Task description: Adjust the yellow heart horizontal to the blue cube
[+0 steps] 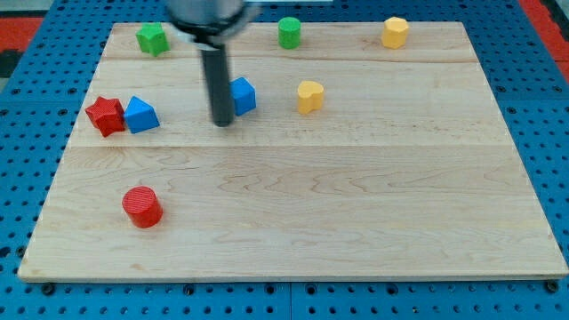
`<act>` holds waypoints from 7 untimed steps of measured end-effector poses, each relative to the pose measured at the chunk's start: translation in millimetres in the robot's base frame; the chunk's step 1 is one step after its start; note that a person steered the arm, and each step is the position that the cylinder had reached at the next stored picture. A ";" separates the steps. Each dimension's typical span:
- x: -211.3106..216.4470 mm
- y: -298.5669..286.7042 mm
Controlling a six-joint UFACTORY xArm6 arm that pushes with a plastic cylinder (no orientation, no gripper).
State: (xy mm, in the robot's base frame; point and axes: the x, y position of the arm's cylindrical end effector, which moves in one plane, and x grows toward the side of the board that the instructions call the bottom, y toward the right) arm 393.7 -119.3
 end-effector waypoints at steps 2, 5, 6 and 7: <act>-52.2 52.4; -90.5 147.0; -88.9 107.8; -27.0 107.8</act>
